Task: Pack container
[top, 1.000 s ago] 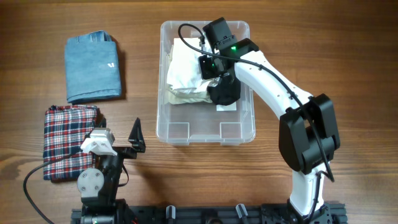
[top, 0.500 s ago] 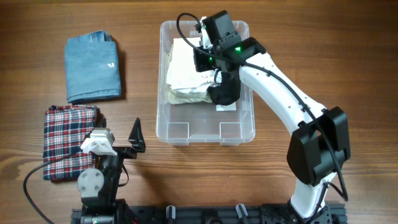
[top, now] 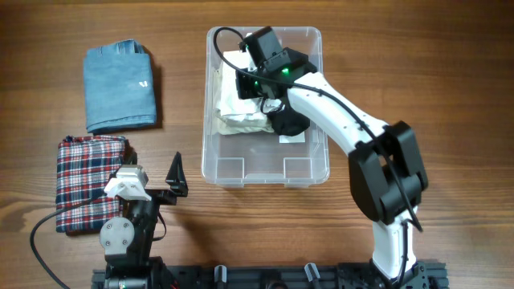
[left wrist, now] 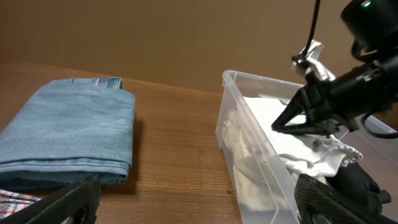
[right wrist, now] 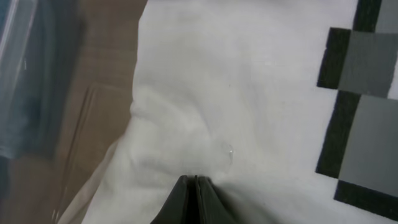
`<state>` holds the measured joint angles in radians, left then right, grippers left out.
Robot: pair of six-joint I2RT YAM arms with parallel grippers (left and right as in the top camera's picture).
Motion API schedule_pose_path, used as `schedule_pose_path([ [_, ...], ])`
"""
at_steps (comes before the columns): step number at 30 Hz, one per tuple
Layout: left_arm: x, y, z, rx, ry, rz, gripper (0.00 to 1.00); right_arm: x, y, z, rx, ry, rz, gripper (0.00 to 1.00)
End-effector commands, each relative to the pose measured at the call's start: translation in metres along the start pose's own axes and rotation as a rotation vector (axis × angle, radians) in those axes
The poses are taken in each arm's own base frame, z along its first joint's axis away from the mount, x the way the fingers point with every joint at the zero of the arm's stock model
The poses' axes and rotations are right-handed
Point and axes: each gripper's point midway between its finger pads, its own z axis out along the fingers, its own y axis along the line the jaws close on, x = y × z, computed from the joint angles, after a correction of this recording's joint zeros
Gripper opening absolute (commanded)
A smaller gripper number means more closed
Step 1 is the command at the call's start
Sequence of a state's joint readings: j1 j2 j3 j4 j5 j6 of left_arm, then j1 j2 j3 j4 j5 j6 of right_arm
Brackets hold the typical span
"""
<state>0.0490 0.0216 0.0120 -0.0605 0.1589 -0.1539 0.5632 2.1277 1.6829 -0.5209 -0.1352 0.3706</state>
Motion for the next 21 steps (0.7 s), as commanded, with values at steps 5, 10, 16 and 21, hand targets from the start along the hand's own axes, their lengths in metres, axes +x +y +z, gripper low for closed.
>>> schedule_pose_path([
  [5, 0.005, 0.003, 0.001, -0.008, 0.018, 0.016, 1.00, 0.002, 0.005, 0.012, -0.007, 0.003, 0.011, 0.05],
  [10, 0.005, 0.003, 0.001, -0.008, 0.018, 0.016, 1.00, -0.029, 0.018, -0.031, -0.030, -0.105, -0.004, 0.06],
  [16, 0.005, 0.003, 0.001, -0.008, 0.019, 0.016, 1.00, -0.072, 0.011, -0.117, 0.033, -0.291, -0.008, 0.16],
  [21, 0.005, 0.003, 0.001, -0.008, 0.019, 0.016, 1.00, -0.094, -0.042, -0.180, 0.163, -0.398, 0.075, 0.28],
])
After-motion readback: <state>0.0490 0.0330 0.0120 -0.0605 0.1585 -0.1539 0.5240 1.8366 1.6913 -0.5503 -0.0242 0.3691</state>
